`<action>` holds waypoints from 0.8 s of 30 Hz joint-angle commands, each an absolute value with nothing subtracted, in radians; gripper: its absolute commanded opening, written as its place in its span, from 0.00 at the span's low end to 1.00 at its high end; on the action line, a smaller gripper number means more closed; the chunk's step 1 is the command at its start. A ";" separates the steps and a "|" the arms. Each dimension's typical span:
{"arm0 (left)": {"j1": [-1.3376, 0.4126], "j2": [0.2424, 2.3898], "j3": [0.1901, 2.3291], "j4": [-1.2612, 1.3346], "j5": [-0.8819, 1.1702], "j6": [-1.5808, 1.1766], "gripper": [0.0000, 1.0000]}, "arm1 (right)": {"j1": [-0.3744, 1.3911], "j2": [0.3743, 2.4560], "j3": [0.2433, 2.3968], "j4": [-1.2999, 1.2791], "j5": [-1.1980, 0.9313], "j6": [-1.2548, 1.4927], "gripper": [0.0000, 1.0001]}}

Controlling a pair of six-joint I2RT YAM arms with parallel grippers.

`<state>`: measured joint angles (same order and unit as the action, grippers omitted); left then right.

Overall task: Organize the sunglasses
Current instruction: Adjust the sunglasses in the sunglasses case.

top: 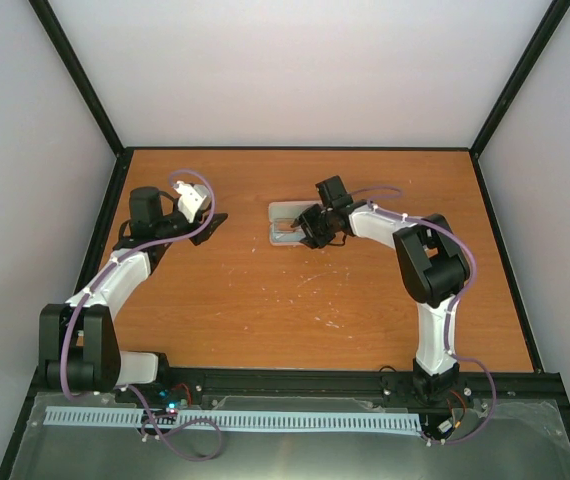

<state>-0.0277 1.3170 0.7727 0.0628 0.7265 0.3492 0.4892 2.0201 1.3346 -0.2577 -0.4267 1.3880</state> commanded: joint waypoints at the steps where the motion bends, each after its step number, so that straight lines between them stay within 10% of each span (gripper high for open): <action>1: -0.017 1.294 0.778 0.090 0.737 0.337 0.50 | 0.499 2.040 1.388 -0.329 -0.448 1.394 0.47; 11: -0.017 1.284 0.768 0.082 0.729 0.341 0.50 | 0.497 2.039 1.433 -0.307 -0.407 1.378 0.49; 17: -0.016 1.286 0.764 0.092 0.734 0.341 0.50 | 0.504 2.029 1.510 -0.391 -0.360 1.219 0.16; 24: -0.015 1.289 0.756 0.089 0.737 0.335 0.50 | 0.536 2.026 1.597 -0.537 -0.285 0.920 0.13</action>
<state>-0.0242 1.3041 0.7578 0.0727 0.7254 0.3492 0.5095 2.0502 1.5536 -0.4252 -0.3569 1.1225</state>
